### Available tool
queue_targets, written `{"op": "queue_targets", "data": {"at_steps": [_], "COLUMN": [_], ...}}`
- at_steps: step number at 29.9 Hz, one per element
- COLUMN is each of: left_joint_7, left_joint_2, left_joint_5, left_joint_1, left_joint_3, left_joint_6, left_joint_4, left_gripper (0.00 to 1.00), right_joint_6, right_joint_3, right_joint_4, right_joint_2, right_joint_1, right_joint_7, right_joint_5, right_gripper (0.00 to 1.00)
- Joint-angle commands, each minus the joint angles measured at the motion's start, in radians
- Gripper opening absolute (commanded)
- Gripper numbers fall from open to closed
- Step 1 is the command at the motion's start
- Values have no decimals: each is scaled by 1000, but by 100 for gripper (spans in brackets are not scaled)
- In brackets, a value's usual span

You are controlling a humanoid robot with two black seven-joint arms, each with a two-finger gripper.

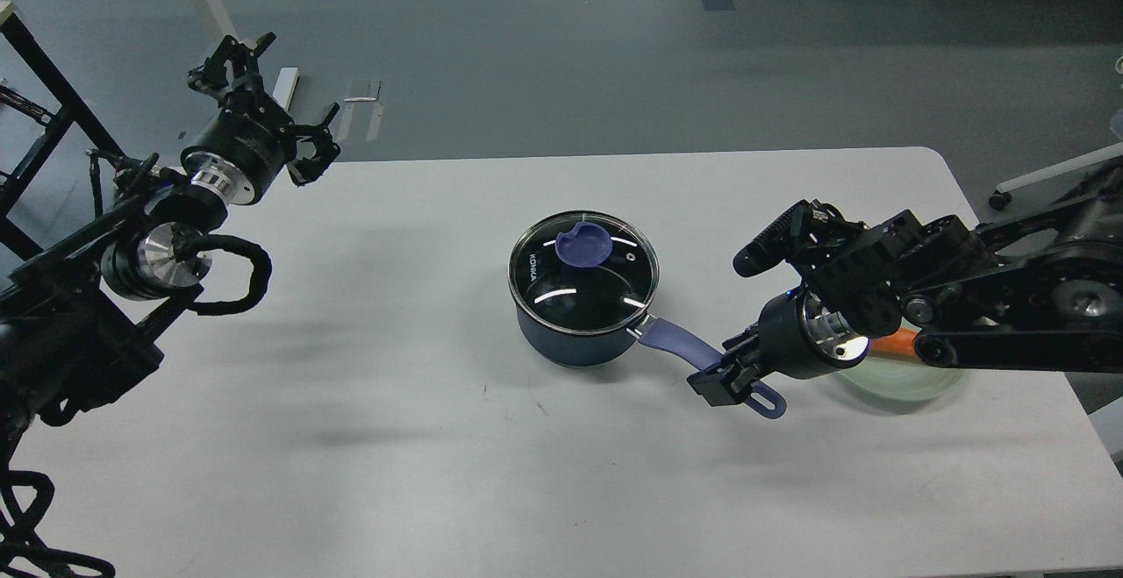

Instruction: Open pot lid

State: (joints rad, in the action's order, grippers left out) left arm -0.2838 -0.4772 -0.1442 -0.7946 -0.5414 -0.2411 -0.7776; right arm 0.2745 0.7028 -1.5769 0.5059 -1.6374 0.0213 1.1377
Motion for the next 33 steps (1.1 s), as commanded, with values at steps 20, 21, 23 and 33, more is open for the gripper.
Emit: {"op": "queue_targets", "data": {"at_steps": [20, 21, 23, 33], "left_joint_7": [0, 0, -8, -12], "left_joint_2": [2, 2, 6, 109], "left_joint_5": [404, 405, 650, 1325], "left_joint_1": [-78, -78, -126, -221], "left_joint_3": [52, 52, 78, 182], "left_joint_6": [6, 6, 31, 173], "left_joint_4": [-159, -160, -233, -365], "left_gripper": [99, 99, 99, 96], "right_joint_6": [12, 12, 15, 17], "right_joint_3": [0, 0, 0, 0], "right_joint_4": [-3, -3, -3, -3], "right_joint_2": [0, 0, 0, 5], "right_joint_1": [-16, -16, -30, -30], "right_joint_7": [-23, -23, -23, -21], "right_joint_5": [-16, -16, -18, -16], "right_gripper": [26, 26, 26, 26]}}
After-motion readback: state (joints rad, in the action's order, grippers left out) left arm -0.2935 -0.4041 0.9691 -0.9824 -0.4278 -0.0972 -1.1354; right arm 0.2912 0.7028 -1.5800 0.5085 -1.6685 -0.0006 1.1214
